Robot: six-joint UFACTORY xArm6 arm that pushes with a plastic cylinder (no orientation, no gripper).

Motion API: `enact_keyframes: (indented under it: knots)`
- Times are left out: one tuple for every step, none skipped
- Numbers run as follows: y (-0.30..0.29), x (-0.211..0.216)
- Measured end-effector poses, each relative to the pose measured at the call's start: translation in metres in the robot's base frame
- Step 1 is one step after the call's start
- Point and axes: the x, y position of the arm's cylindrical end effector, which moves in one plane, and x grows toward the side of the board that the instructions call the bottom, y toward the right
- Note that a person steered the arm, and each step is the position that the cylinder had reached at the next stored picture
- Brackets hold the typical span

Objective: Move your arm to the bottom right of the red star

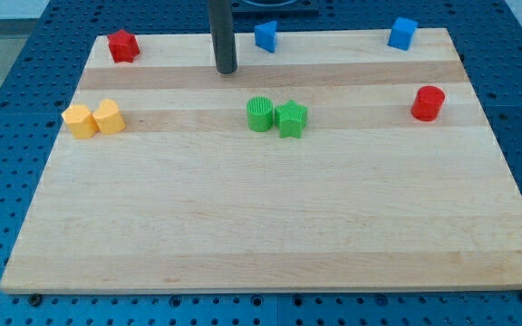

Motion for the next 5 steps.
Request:
enact_keyframes:
  knots:
    - [-0.008,0.0]
    - [-0.023,0.0]
    - [-0.051,0.0]
    - [-0.078,0.0]
    - [-0.104,0.0]
